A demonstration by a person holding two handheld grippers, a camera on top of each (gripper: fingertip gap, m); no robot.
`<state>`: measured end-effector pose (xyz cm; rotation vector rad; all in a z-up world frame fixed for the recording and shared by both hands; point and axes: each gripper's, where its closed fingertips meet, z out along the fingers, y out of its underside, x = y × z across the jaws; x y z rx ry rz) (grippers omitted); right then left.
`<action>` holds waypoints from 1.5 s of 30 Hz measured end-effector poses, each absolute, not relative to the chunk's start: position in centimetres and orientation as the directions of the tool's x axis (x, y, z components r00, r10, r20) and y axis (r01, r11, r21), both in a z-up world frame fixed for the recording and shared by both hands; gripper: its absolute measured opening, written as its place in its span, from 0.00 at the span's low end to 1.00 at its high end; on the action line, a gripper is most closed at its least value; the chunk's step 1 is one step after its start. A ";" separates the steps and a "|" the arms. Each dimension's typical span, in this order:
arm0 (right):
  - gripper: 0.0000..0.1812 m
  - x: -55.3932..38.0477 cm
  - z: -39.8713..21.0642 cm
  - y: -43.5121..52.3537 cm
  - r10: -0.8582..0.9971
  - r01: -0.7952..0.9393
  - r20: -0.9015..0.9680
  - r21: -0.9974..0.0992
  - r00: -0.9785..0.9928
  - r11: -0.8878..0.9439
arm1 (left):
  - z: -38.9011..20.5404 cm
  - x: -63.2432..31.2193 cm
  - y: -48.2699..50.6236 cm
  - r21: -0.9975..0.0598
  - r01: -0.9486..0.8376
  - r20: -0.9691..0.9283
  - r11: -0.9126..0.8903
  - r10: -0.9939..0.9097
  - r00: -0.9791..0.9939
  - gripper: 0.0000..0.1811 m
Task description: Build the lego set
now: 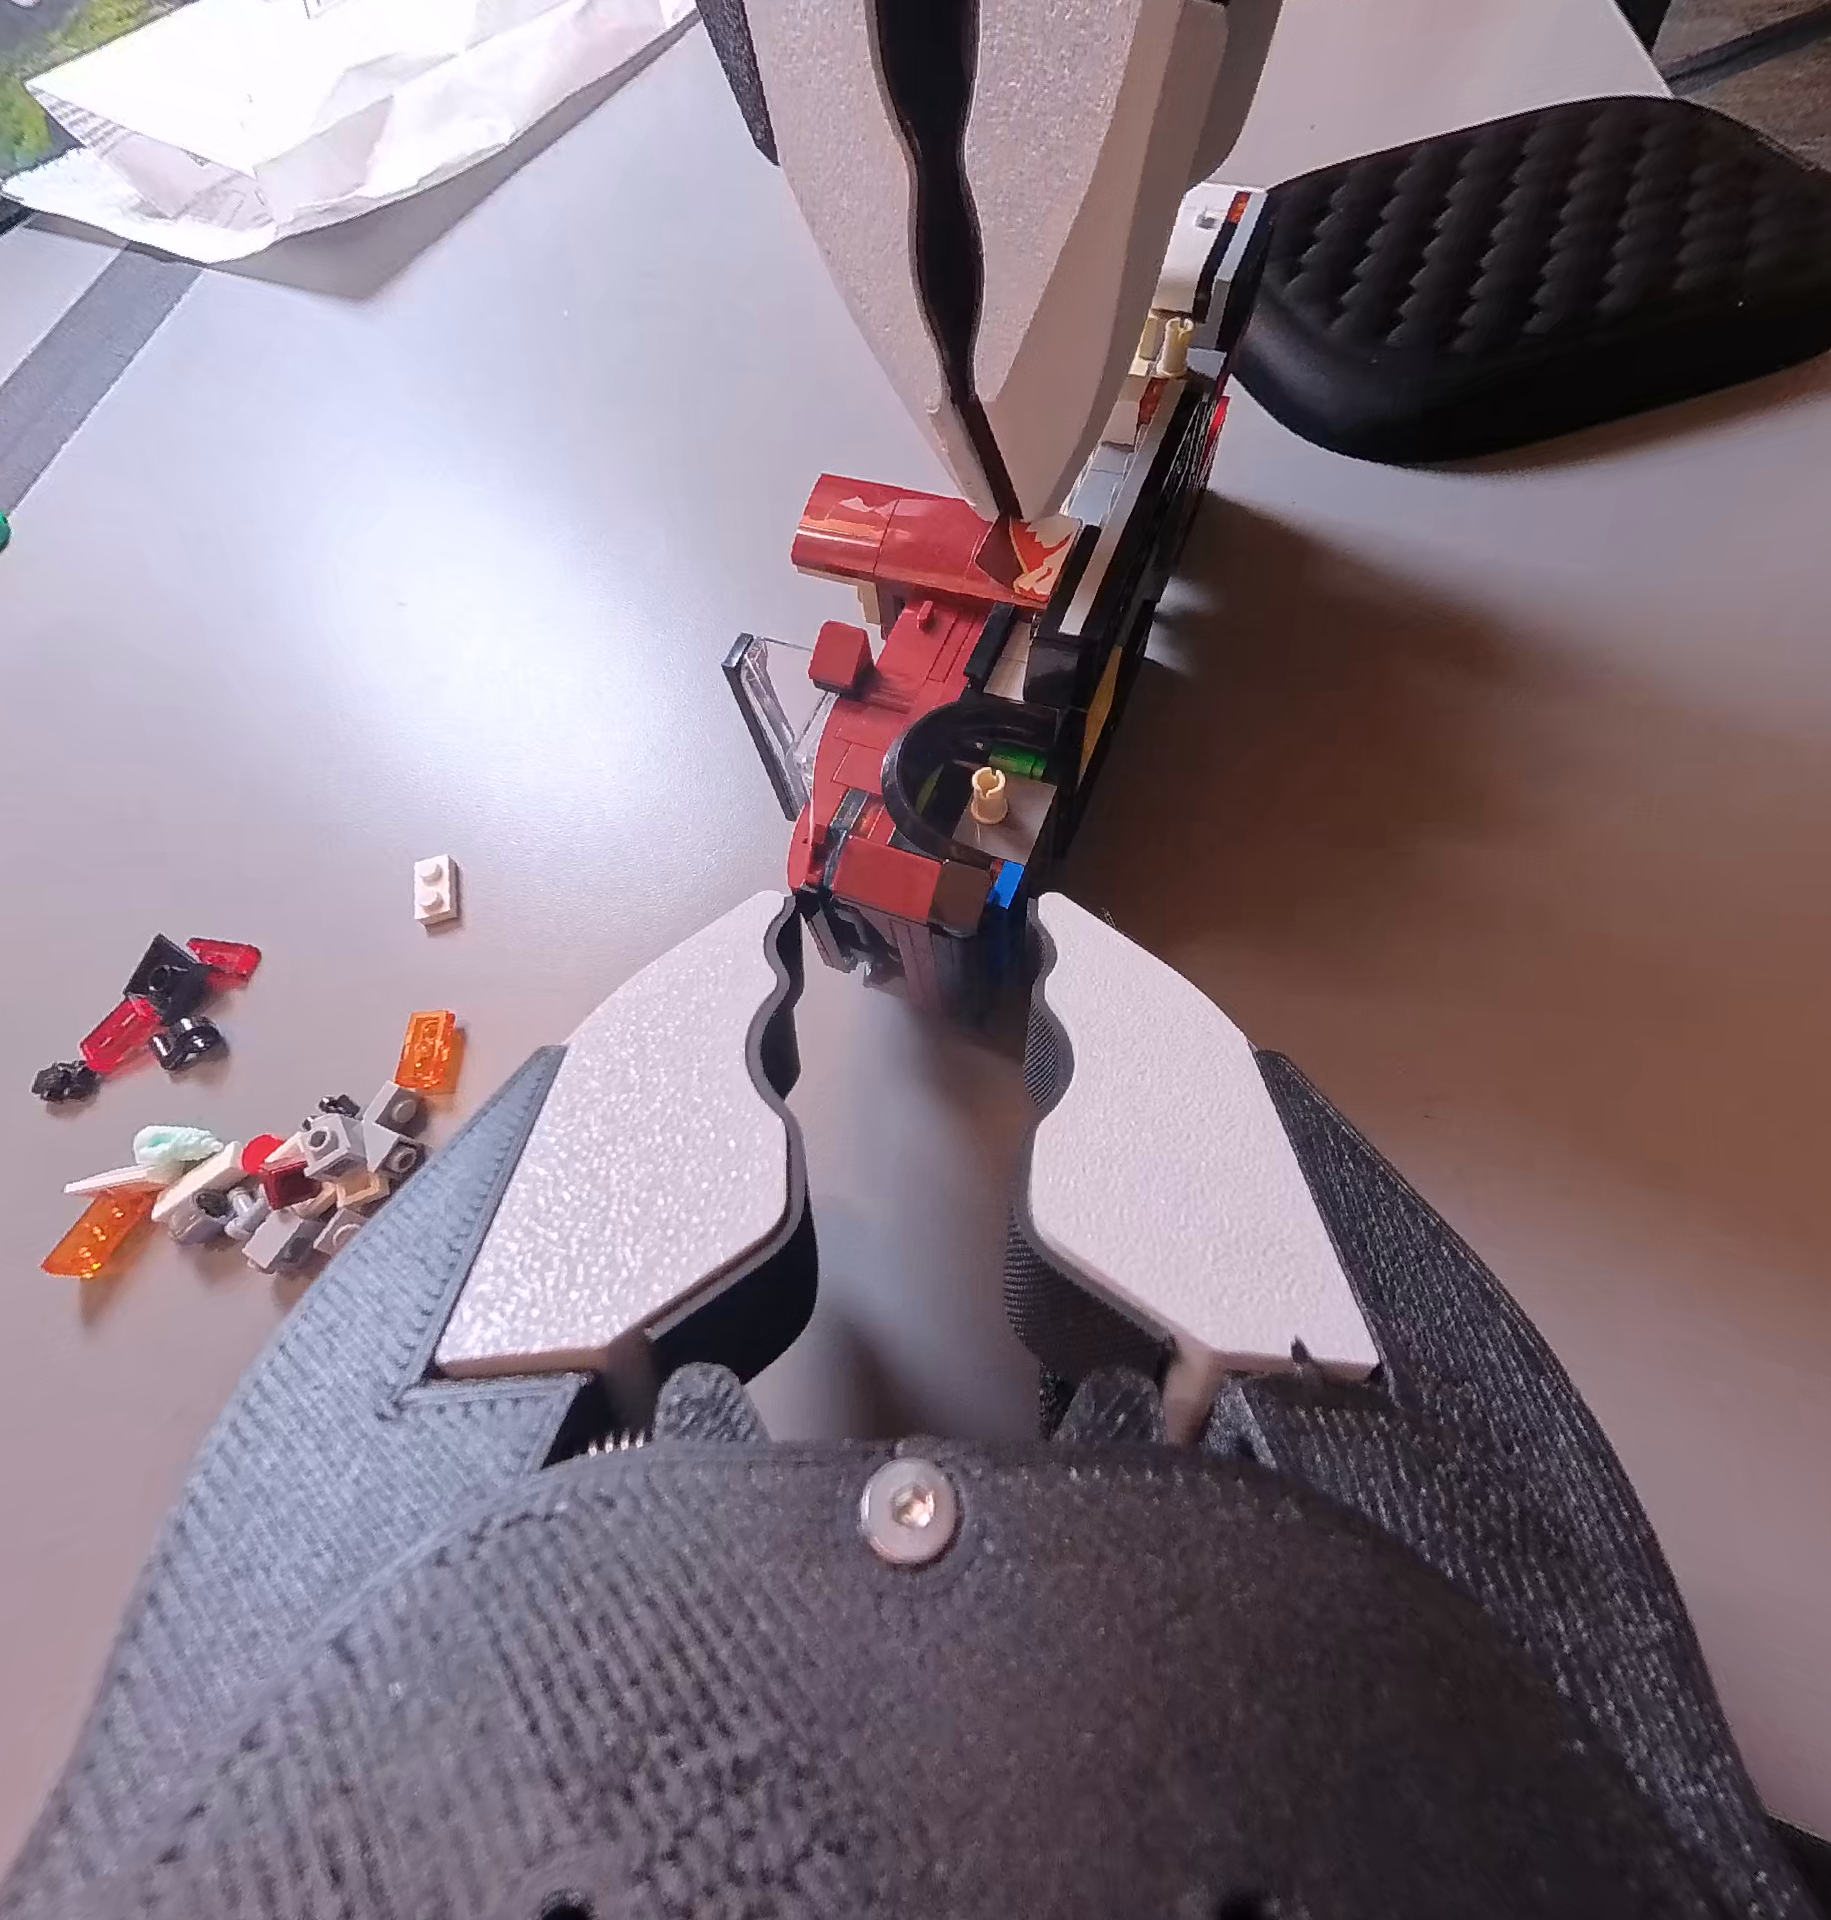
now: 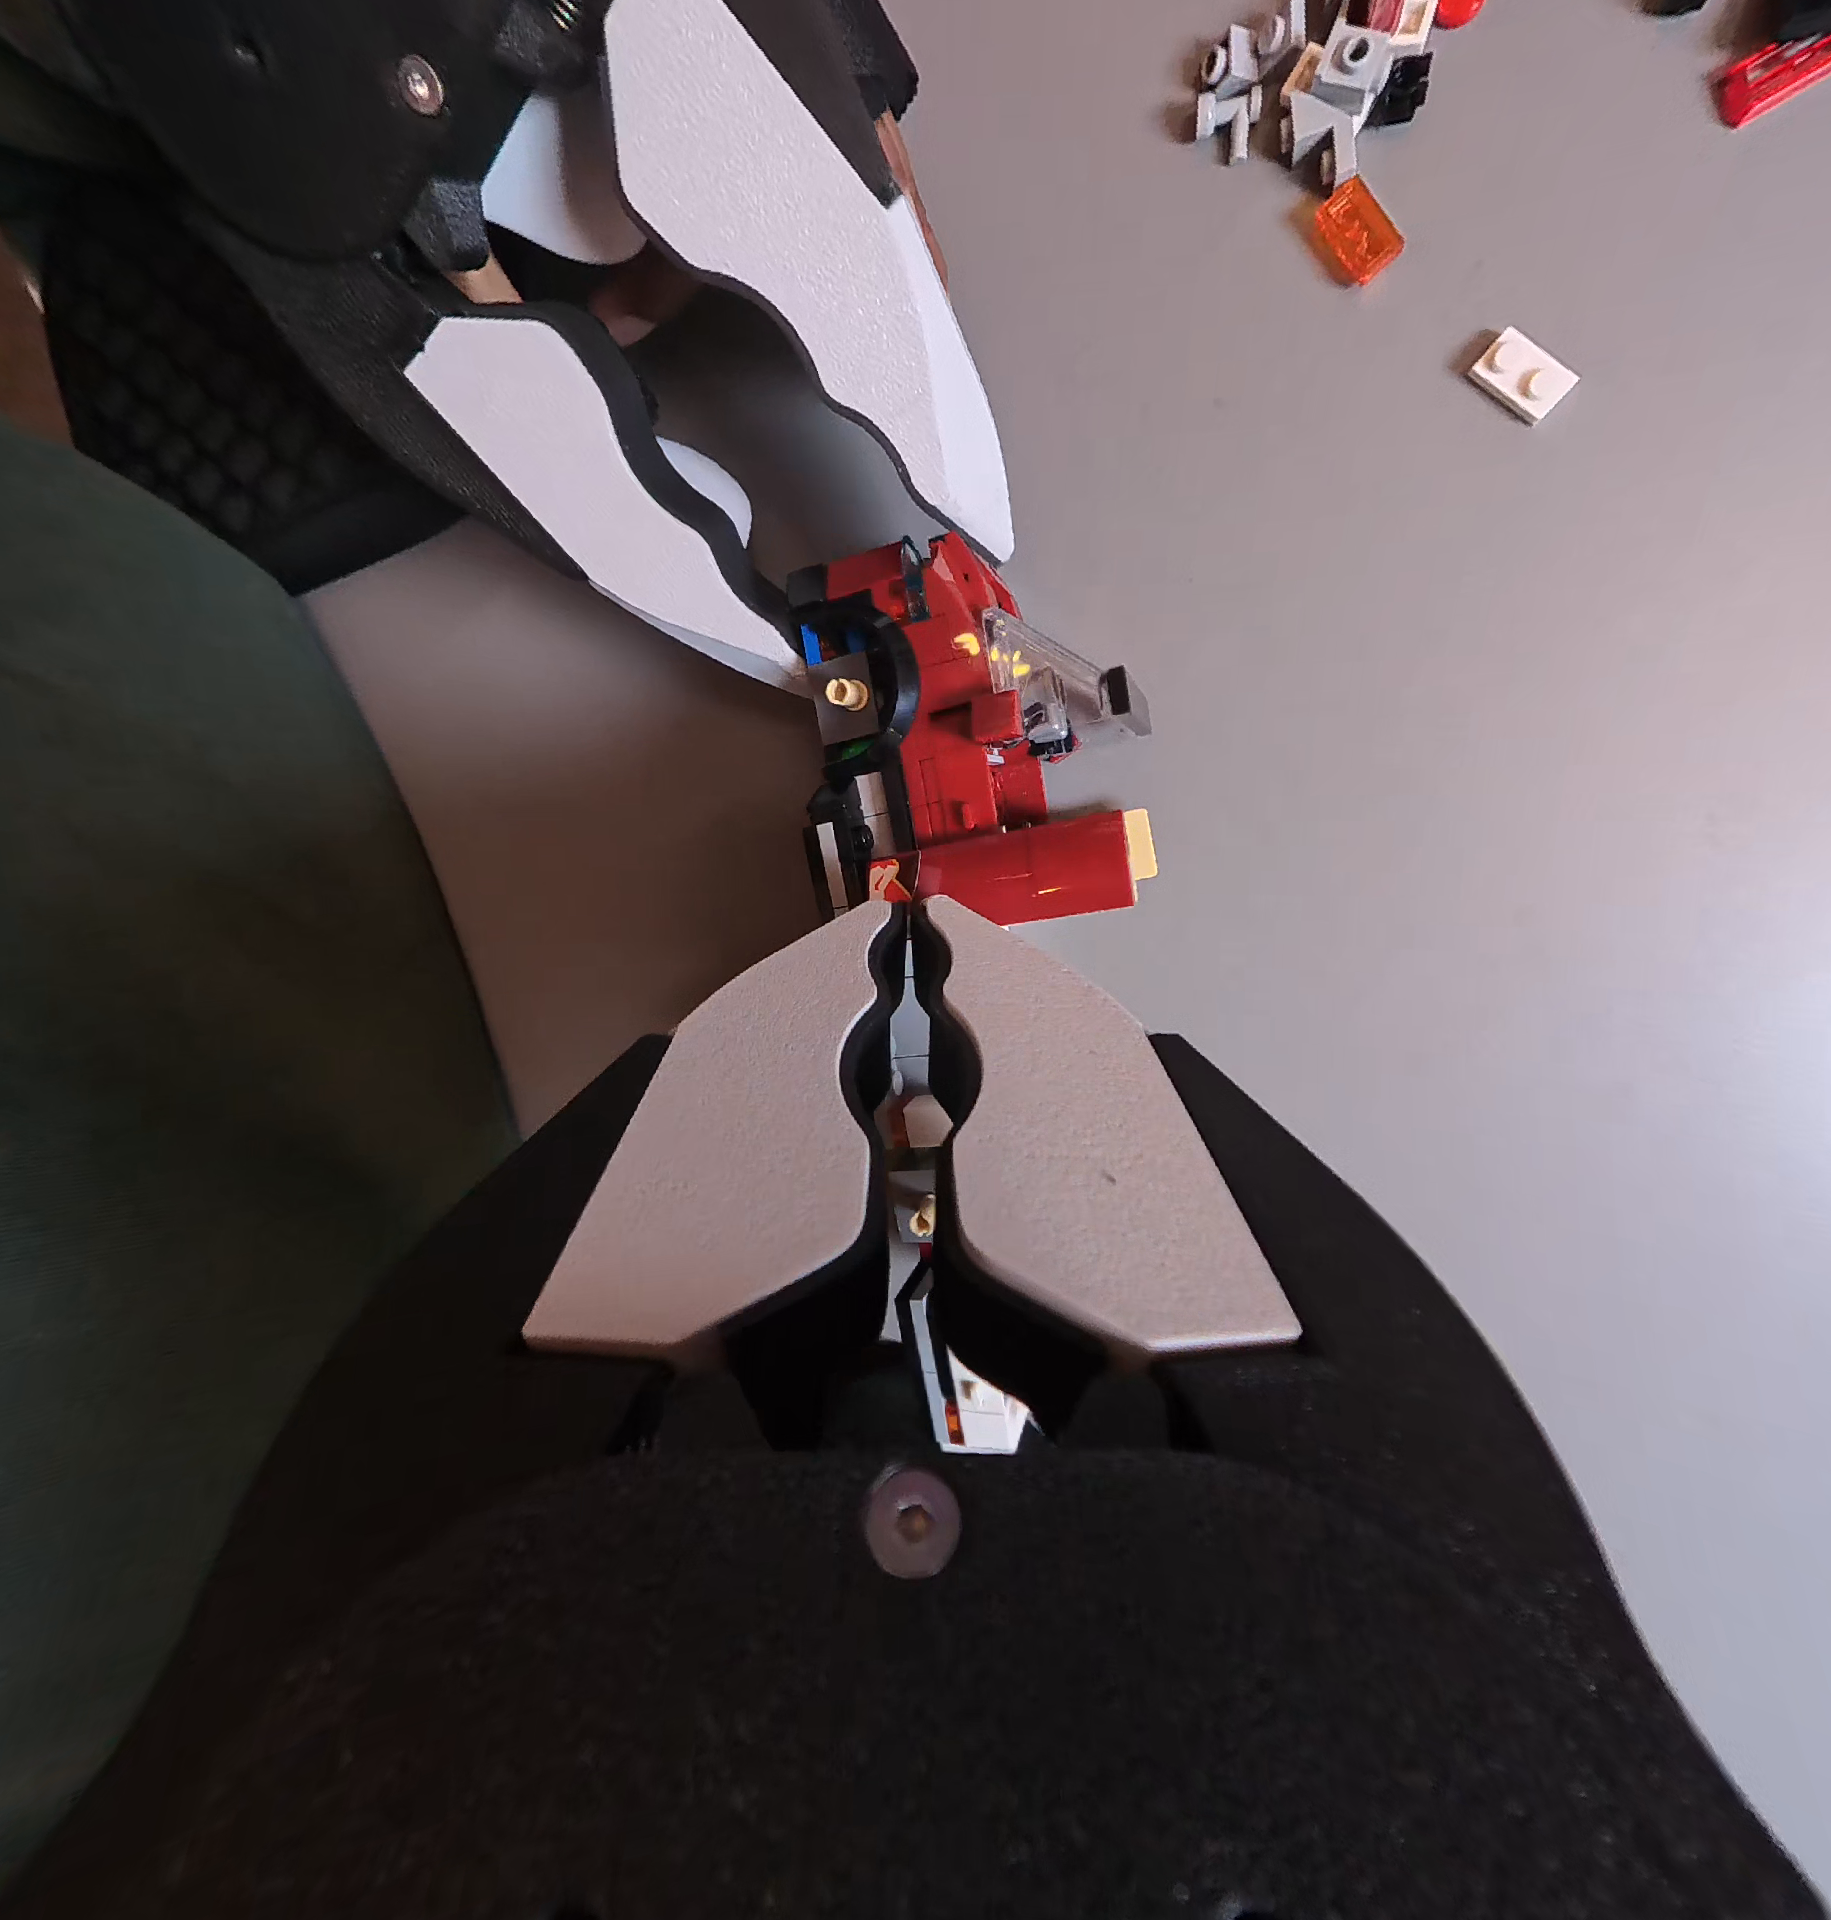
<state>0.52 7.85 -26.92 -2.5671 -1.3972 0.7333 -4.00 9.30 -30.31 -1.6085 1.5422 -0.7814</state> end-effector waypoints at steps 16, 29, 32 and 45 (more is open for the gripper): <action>0.05 0.5 -26.8 7.6 0.859 0.793 -0.307 -0.346 0.409 -0.501 | -30.4 -4.0 9.3 -0.850 -0.527 -0.075 0.021 -0.994 0.081 0.22; 0.10 0.4 -26.7 7.2 0.904 0.833 -0.237 -0.357 0.357 -0.422 | -30.4 -4.0 9.3 -0.849 -0.528 -0.075 0.022 -0.994 0.080 0.22; 0.11 0.3 -26.7 7.3 0.907 0.835 -0.231 -0.361 0.351 -0.415 | -30.4 -4.0 9.3 -0.849 -0.527 -0.075 0.022 -0.994 0.080 0.22; 0.12 0.4 -26.7 7.2 0.913 0.839 -0.214 -0.364 0.347 -0.405 | -30.3 -4.0 9.3 -0.851 -0.524 -0.070 0.020 -0.995 0.076 0.22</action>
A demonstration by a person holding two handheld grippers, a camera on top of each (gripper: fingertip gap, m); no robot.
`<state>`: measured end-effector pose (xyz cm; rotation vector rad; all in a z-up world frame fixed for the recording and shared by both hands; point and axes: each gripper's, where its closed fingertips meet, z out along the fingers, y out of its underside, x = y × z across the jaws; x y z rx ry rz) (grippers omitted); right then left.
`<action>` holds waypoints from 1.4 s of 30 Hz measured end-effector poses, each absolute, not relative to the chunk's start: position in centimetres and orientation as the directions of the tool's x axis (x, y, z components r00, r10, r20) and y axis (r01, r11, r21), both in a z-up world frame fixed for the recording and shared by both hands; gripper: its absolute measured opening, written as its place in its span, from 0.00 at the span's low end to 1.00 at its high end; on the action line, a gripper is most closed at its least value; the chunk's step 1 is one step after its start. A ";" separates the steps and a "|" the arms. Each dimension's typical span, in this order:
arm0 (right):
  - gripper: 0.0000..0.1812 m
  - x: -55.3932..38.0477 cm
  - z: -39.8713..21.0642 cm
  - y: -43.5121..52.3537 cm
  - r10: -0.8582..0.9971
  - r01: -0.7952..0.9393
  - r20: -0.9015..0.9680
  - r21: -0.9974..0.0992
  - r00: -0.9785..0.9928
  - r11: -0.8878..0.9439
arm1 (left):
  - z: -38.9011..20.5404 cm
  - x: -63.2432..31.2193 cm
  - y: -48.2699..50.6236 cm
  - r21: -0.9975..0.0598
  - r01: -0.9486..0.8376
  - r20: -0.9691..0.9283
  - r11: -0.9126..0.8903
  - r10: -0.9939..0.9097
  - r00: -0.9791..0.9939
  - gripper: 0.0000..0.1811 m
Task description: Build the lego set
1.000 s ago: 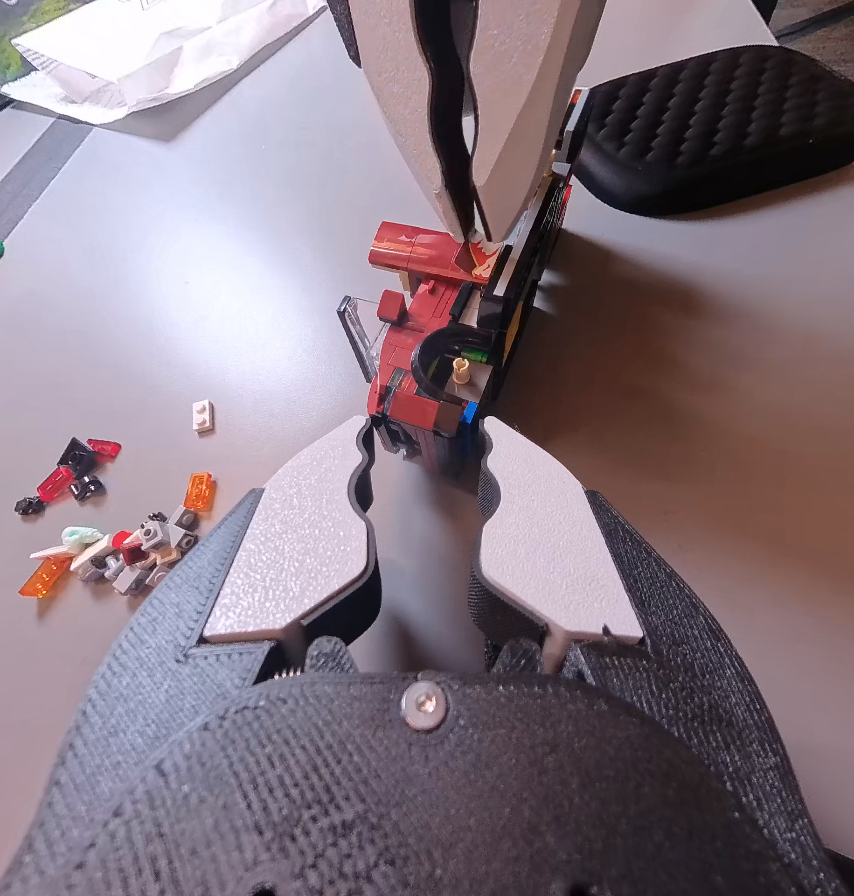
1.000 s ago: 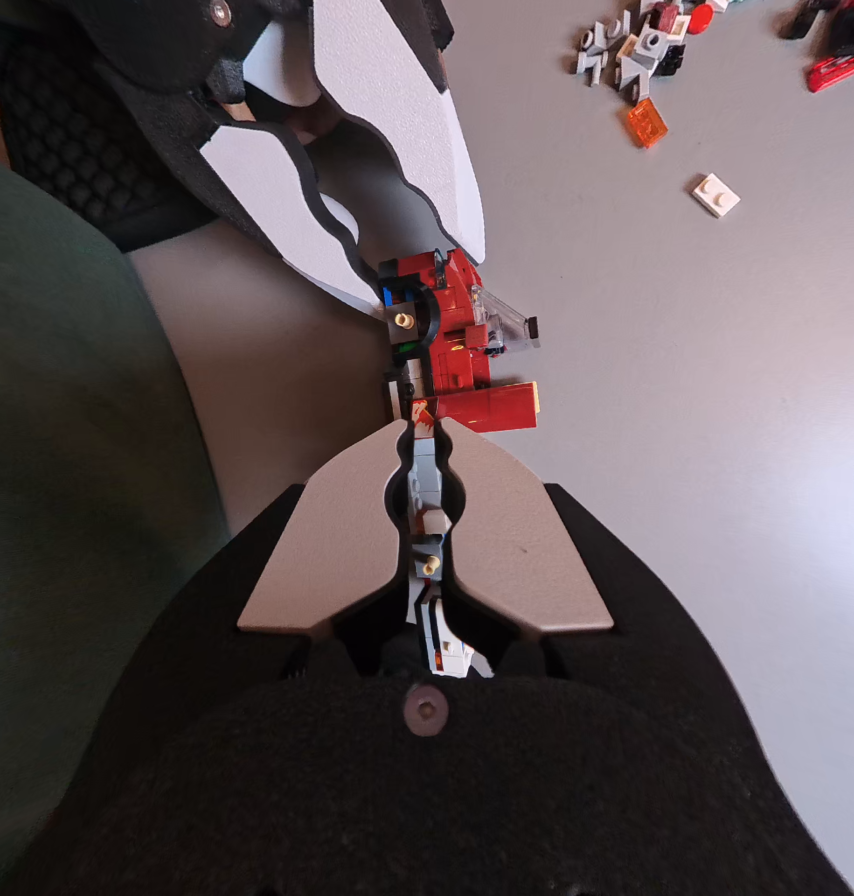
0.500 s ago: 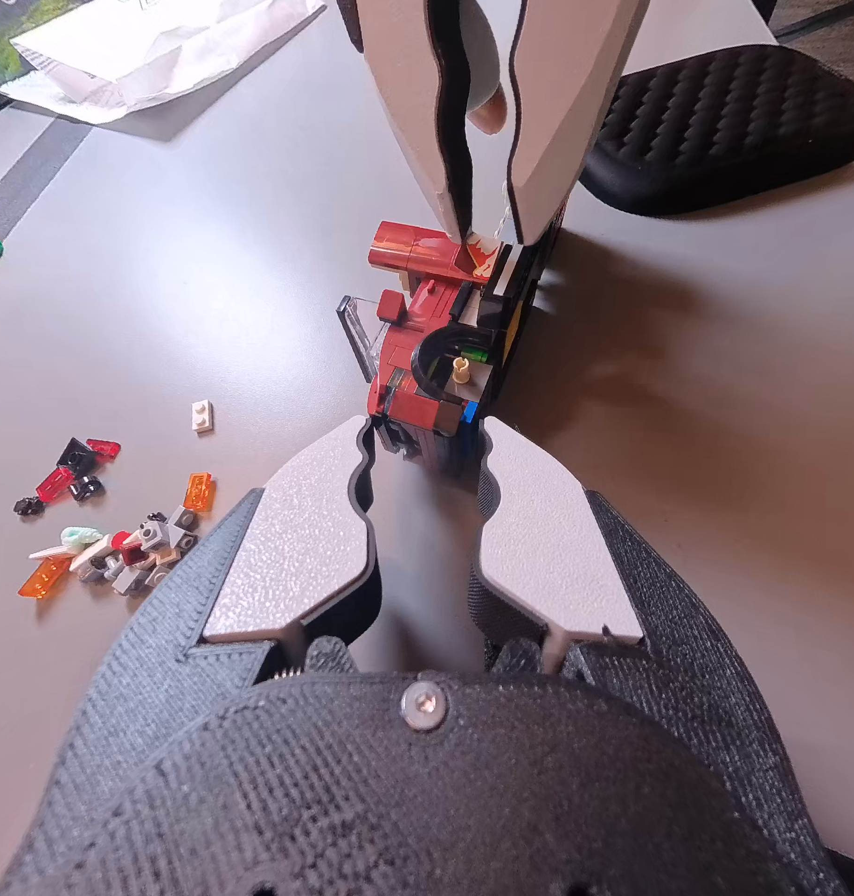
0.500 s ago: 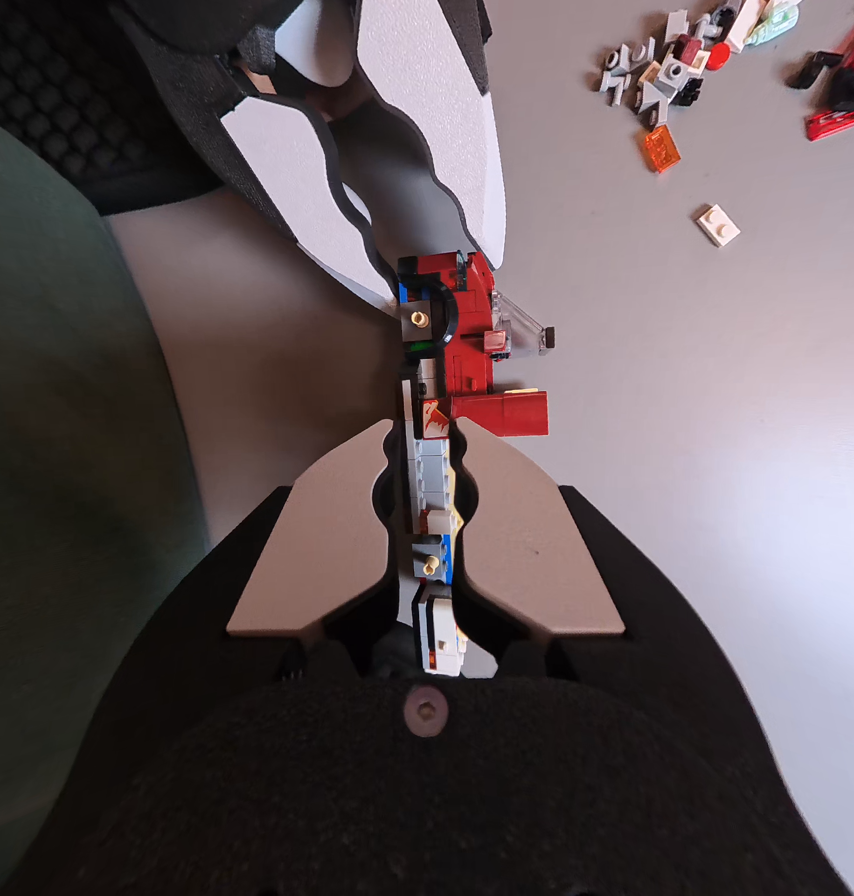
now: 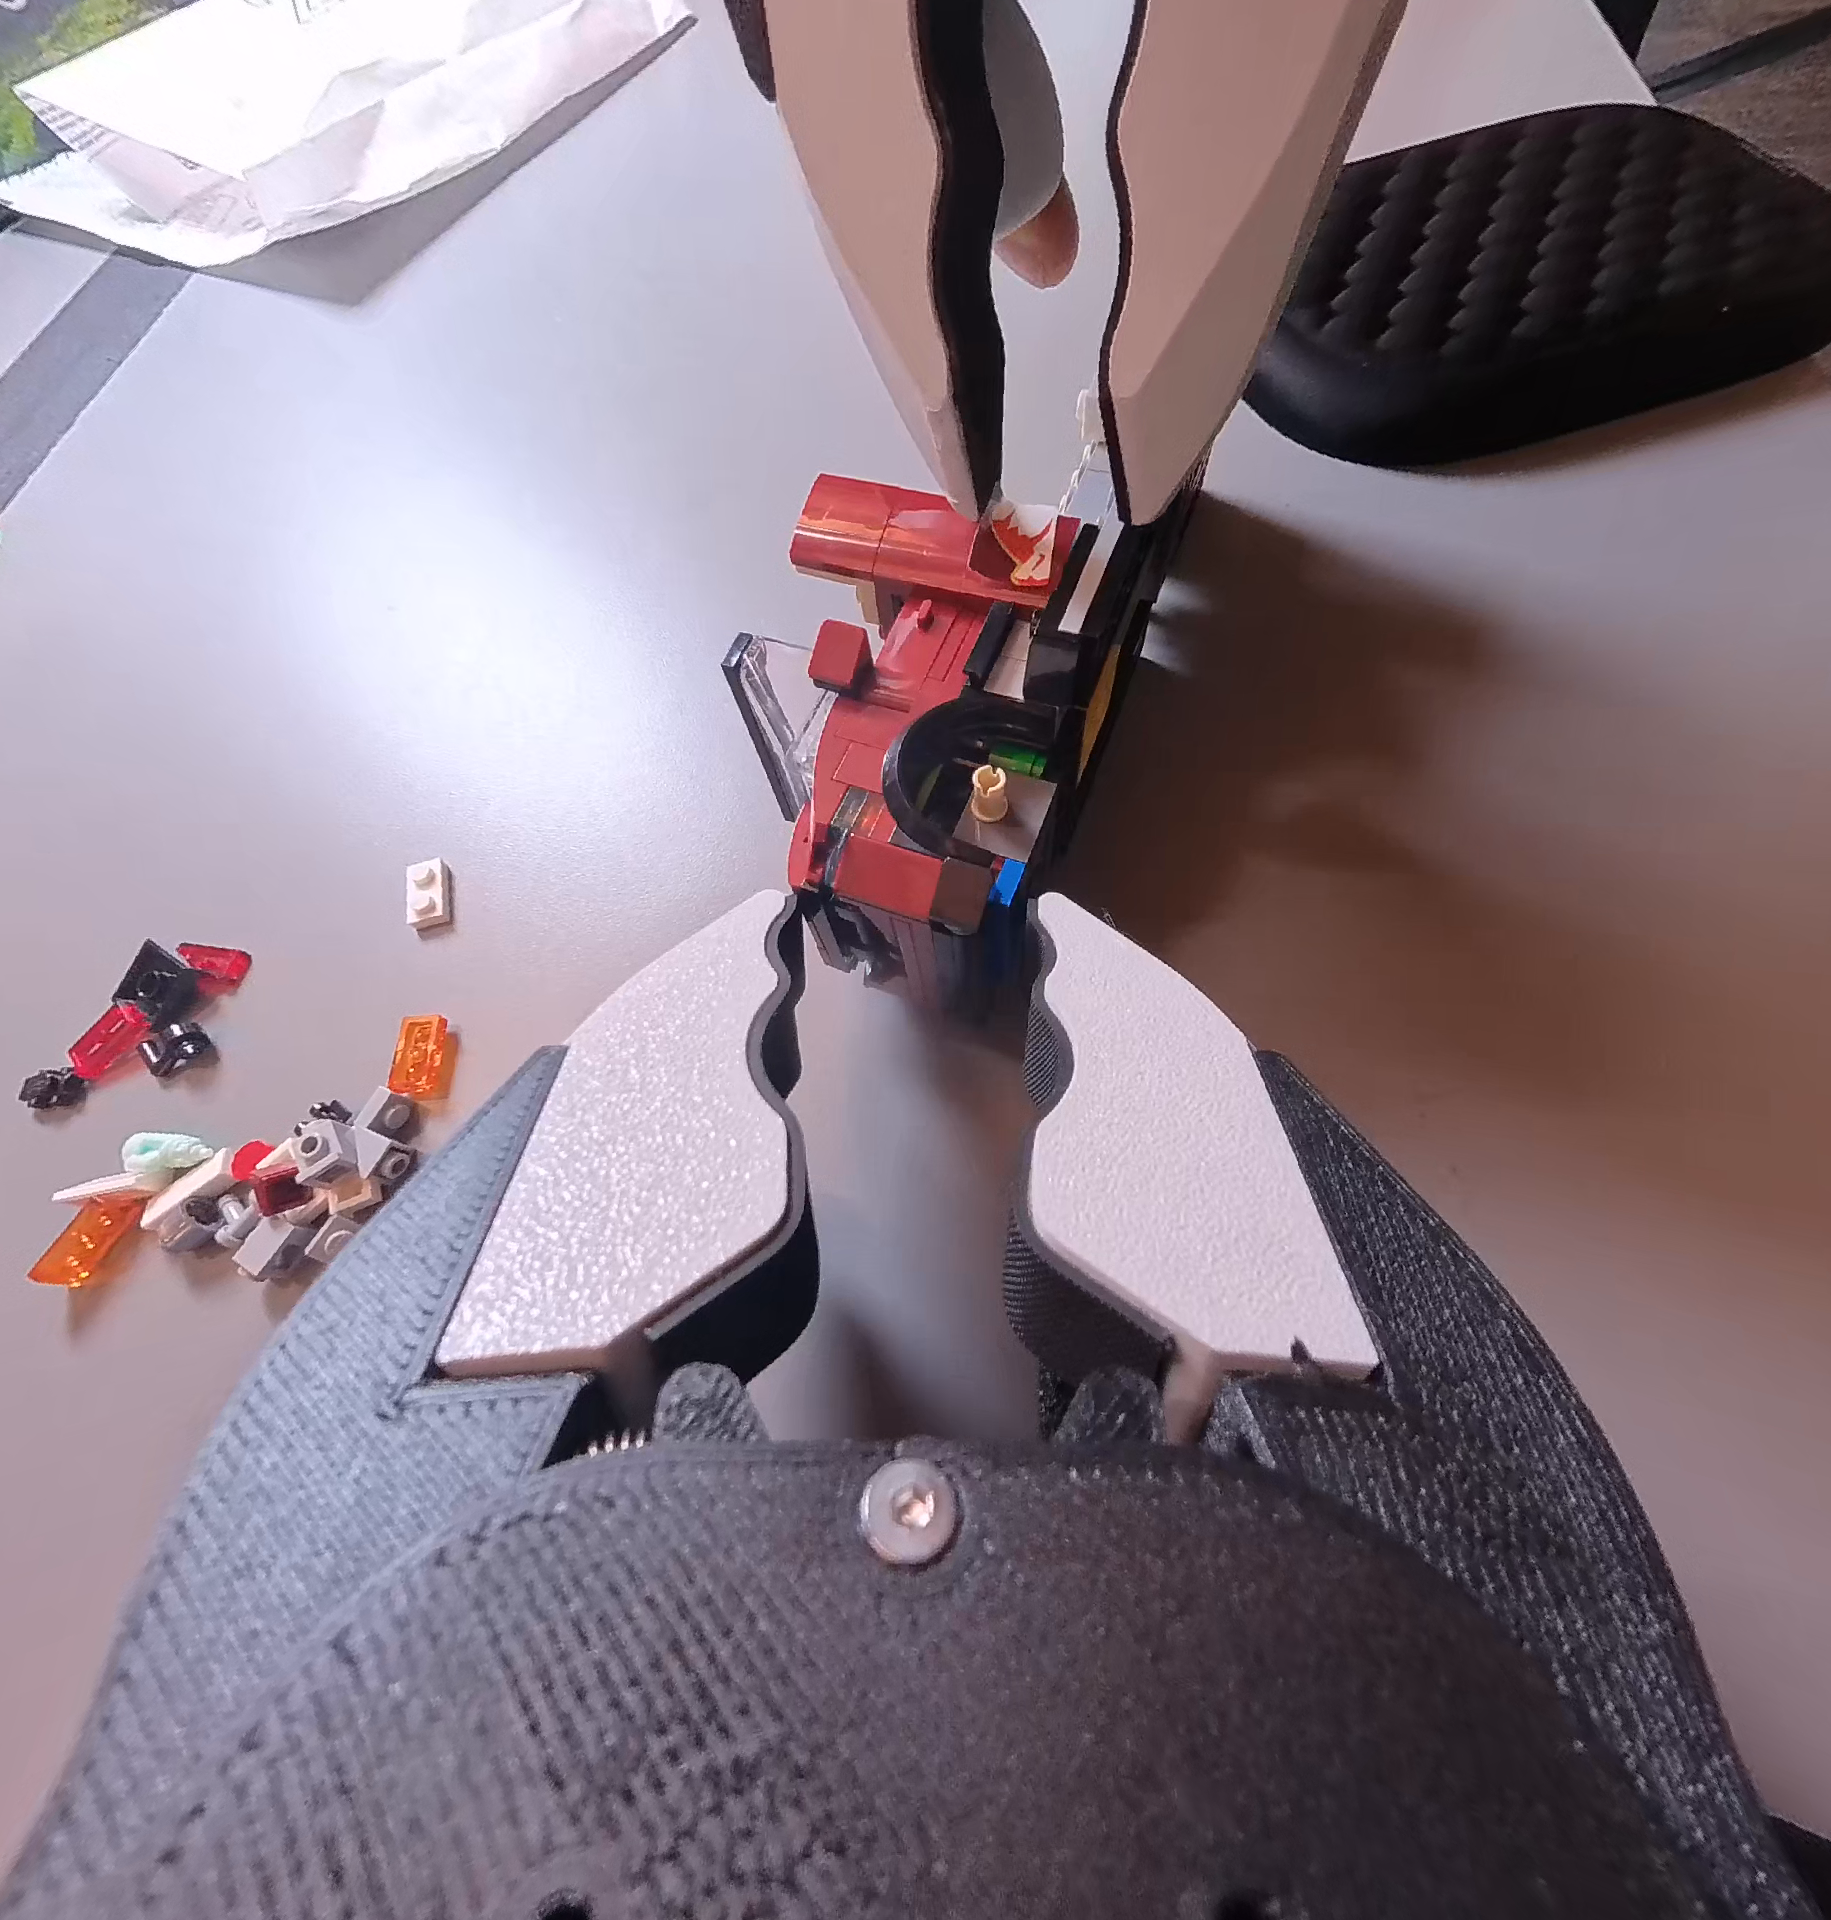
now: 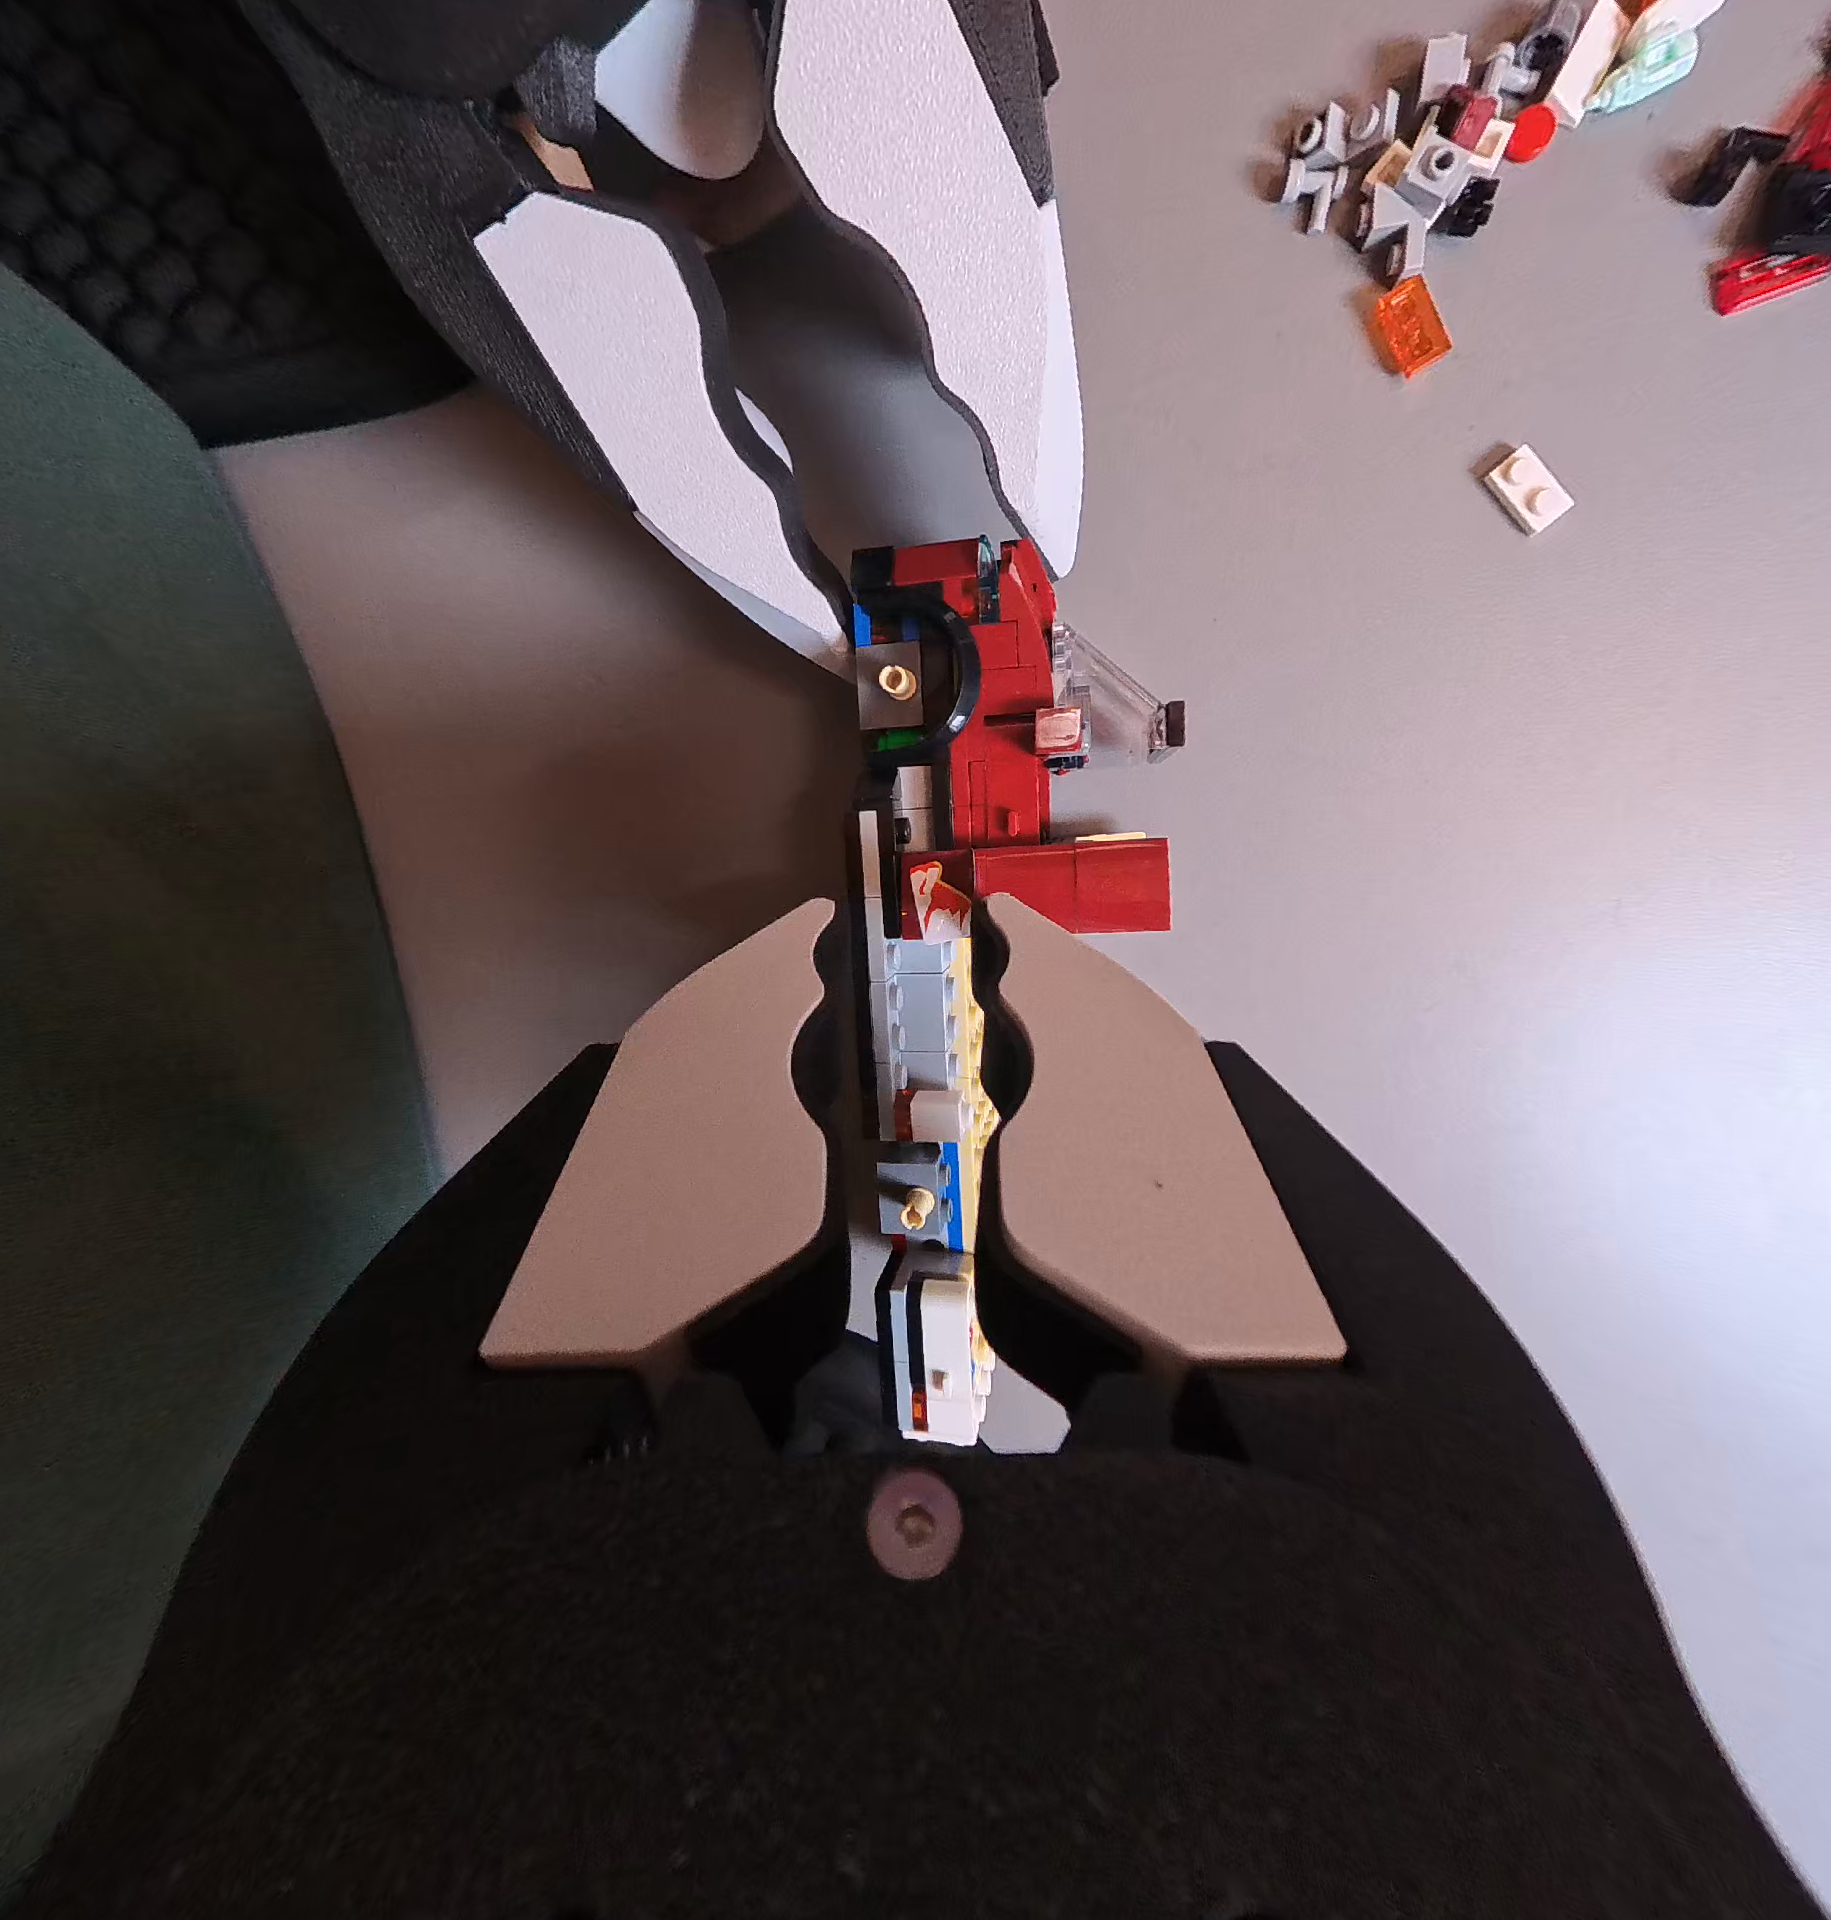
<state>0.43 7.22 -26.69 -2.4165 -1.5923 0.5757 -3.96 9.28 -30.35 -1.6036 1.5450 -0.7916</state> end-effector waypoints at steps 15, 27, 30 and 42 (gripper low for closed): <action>0.14 -0.1 -25.8 6.4 0.763 0.666 -0.504 -0.409 0.405 -0.623 | -30.5 -3.8 9.0 -0.854 -0.521 -0.047 0.008 -0.997 0.062 0.23; 0.00 0.2 -26.1 6.5 0.848 0.637 -0.398 -0.562 0.351 -0.528 | -30.8 -3.7 8.7 -0.839 -0.544 -0.063 0.016 -0.996 0.068 0.22; 0.00 0.2 -26.1 6.5 0.852 0.624 -0.390 -0.581 0.349 -0.522 | -30.9 -3.7 8.7 -0.836 -0.549 -0.054 0.005 -0.996 0.074 0.22; 0.00 0.0 -24.7 6.7 0.812 0.533 -0.458 -0.613 0.362 -0.583 | -30.7 -3.6 8.5 -0.834 -0.552 -0.055 0.004 -0.996 0.076 0.22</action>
